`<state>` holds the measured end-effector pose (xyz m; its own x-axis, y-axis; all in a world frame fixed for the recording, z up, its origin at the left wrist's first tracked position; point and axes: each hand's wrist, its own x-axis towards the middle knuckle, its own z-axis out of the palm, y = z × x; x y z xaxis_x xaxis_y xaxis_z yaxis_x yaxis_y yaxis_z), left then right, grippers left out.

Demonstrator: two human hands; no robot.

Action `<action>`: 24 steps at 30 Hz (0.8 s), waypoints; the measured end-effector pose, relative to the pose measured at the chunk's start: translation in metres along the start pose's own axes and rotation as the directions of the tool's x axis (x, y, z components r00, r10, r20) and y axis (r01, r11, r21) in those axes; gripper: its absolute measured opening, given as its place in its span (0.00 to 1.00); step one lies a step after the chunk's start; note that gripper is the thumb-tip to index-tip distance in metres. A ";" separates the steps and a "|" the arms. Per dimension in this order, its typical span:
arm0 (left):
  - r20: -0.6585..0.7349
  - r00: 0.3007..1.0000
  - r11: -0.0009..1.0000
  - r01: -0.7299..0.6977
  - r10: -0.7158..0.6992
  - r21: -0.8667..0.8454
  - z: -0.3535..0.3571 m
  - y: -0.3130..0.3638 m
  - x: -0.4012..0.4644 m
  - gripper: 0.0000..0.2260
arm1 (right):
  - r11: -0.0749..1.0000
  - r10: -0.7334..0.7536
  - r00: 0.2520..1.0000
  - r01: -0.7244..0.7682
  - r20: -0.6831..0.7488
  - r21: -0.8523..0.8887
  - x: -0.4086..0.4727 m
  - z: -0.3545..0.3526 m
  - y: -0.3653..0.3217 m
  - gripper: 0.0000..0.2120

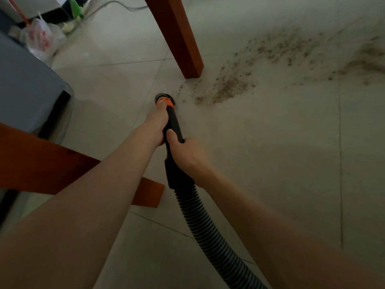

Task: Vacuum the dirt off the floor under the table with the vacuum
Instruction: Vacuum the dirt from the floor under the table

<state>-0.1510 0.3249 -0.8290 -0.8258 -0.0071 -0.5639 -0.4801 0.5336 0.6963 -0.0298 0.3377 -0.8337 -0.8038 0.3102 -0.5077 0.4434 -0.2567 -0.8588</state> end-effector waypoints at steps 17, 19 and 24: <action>-0.236 0.972 1.000 -0.002 -0.001 -0.011 -0.008 0.001 0.030 0.25 | 0.991 -0.002 0.993 0.018 0.117 -0.134 0.035 0.007 -0.006 0.27; -0.202 0.979 0.998 0.009 -0.020 -0.055 -0.012 0.006 0.034 0.27 | 0.990 -0.017 0.995 0.030 0.102 -0.135 0.038 0.008 -0.011 0.27; -0.102 0.994 0.998 0.023 -0.028 -0.052 -0.022 0.010 0.053 0.29 | 0.984 -0.093 0.994 0.101 0.060 -0.148 0.044 0.018 -0.013 0.26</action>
<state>-0.2065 0.3110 -0.8417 -0.8379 -0.1078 -0.5351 -0.5134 0.4887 0.7054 -0.0784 0.3386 -0.8439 -0.8638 0.2769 -0.4209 0.4142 -0.0854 -0.9062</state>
